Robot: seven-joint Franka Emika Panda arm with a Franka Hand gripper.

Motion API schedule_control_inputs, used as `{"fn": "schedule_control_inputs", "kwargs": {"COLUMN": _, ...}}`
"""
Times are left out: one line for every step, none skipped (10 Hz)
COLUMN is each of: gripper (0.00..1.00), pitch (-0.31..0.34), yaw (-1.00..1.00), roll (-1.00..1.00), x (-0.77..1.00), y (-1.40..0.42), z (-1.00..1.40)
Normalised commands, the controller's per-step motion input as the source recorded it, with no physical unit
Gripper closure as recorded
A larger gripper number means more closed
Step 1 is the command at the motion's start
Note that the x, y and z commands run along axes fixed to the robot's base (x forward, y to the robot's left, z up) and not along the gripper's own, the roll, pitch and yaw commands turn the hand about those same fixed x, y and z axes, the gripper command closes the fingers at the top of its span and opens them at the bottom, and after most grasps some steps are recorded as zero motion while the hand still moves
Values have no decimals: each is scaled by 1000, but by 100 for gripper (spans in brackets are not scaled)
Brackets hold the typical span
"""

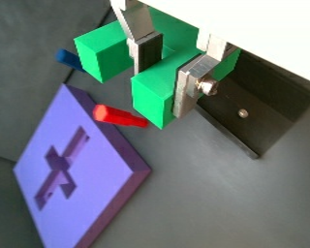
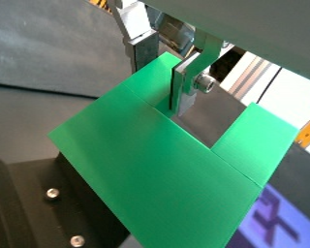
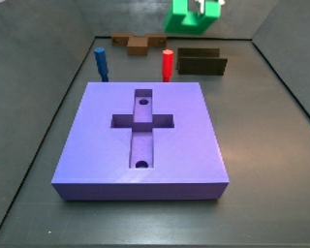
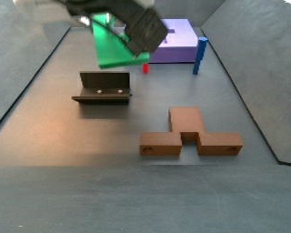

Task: Pick up the green object. Move up. Place the green object on the fixture. Regrasp the green object. Move to above the board. Insert the green object.
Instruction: Place the green object on the fixture.

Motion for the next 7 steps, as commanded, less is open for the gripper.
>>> {"fn": "schedule_control_inputs", "kwargs": {"gripper": 100, "pitch": -77, "yaw": -131, "roll": 23, "x": 814, "y": 0, "z": -403}}
{"fn": "schedule_control_inputs", "kwargs": {"gripper": 100, "pitch": -71, "yaw": -160, "roll": 6, "x": 900, "y": 0, "z": -283}}
{"fn": "schedule_control_inputs", "kwargs": {"gripper": 100, "pitch": -71, "yaw": -171, "roll": 0, "x": 946, "y": -23, "z": -217}}
{"fn": "schedule_control_inputs", "kwargs": {"gripper": 100, "pitch": -51, "yaw": -171, "roll": 0, "x": 983, "y": -103, "z": -180}}
{"fn": "schedule_control_inputs", "kwargs": {"gripper": 100, "pitch": -37, "yaw": -189, "roll": 0, "x": 943, "y": -134, "z": -211}}
{"fn": "schedule_control_inputs", "kwargs": {"gripper": 100, "pitch": -51, "yaw": -197, "roll": -9, "x": 920, "y": -160, "z": -209}}
{"fn": "schedule_control_inputs", "kwargs": {"gripper": 100, "pitch": -51, "yaw": -197, "roll": 0, "x": 900, "y": -157, "z": -234}}
